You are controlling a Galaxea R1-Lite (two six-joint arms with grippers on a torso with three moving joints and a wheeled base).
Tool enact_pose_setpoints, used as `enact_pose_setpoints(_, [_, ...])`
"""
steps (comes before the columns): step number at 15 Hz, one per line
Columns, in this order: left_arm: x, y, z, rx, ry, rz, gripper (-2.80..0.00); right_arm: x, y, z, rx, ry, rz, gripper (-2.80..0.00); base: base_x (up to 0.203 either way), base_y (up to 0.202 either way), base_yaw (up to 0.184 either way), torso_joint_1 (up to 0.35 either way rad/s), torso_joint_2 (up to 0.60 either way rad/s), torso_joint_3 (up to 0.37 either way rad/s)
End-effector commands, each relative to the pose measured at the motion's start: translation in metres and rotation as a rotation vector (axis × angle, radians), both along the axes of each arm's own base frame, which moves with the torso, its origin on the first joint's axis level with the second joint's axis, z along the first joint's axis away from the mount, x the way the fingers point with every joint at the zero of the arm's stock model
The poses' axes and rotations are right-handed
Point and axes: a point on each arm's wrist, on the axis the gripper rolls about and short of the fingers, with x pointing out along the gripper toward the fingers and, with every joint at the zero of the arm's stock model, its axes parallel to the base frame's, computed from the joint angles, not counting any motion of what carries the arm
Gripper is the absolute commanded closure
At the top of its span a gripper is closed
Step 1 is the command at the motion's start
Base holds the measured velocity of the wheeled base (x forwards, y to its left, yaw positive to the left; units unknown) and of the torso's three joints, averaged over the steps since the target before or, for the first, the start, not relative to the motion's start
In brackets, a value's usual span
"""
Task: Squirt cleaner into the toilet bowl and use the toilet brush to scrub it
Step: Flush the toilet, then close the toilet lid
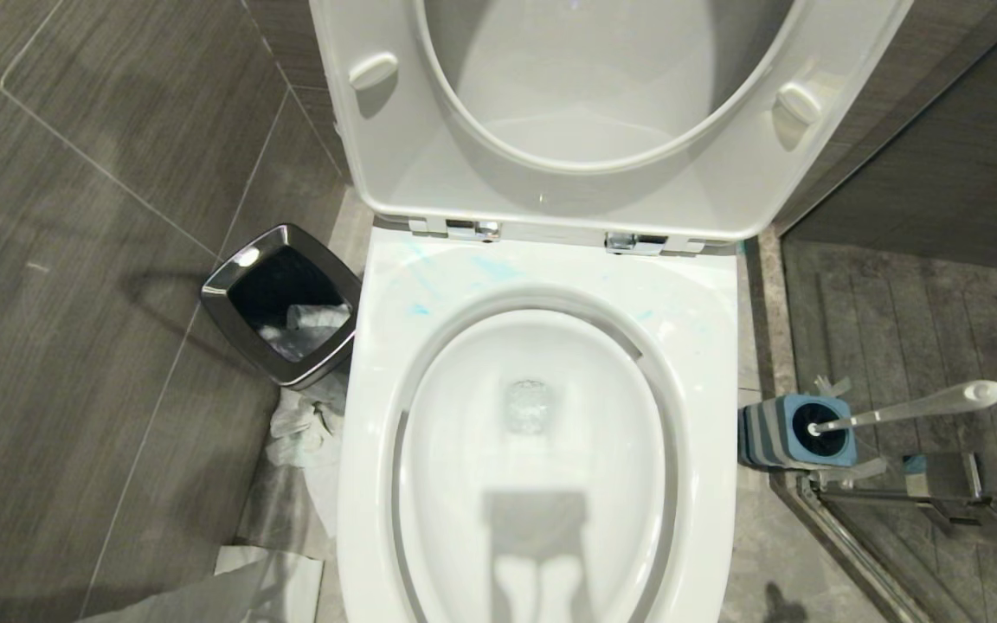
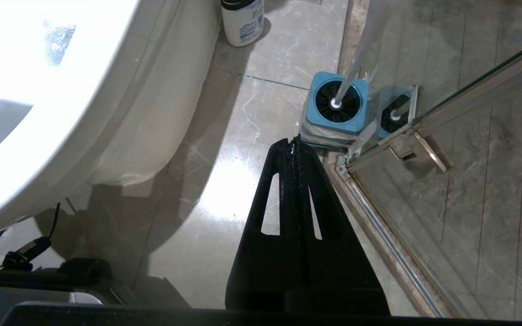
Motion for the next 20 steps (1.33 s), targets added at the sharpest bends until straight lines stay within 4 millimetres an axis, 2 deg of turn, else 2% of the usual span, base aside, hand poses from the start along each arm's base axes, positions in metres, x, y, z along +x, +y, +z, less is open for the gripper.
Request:
enact_pose_setpoints(1, [0.002,-0.01,-0.002,0.002,0.007,-0.039,0.0,0.001,0.0,-0.003,0.0,0.011,0.001,0.0,0.0,0.0,0.0,0.0,0.0,0.0])
enact_pose_setpoints(5, [-0.002,-0.013,-0.001,0.001,0.001,-0.055,0.0,0.001,0.0,-0.003,0.0,0.011,0.001,0.0,0.0,0.0,0.0,0.0,0.0,0.0])
enact_pose_setpoints(8, [-0.005,-0.025,-0.002,0.003,0.005,-0.101,0.0,0.001,0.0,-0.003,0.0,0.011,0.001,0.0,0.0,0.0,0.0,0.0,0.0,0.0])
enact_pose_setpoints(13, [0.014,-0.034,-0.012,0.019,-0.021,-0.088,0.0,0.001,0.0,-0.003,0.0,0.011,0.001,0.0,0.0,0.0,0.0,0.0,0.0,0.0])
enact_pose_setpoints(20, [0.024,-0.048,-0.021,0.053,-0.05,-0.071,0.0,0.001,0.0,-0.003,0.0,0.011,0.0,0.0,0.0,0.0,0.0,0.0,0.0,0.0])
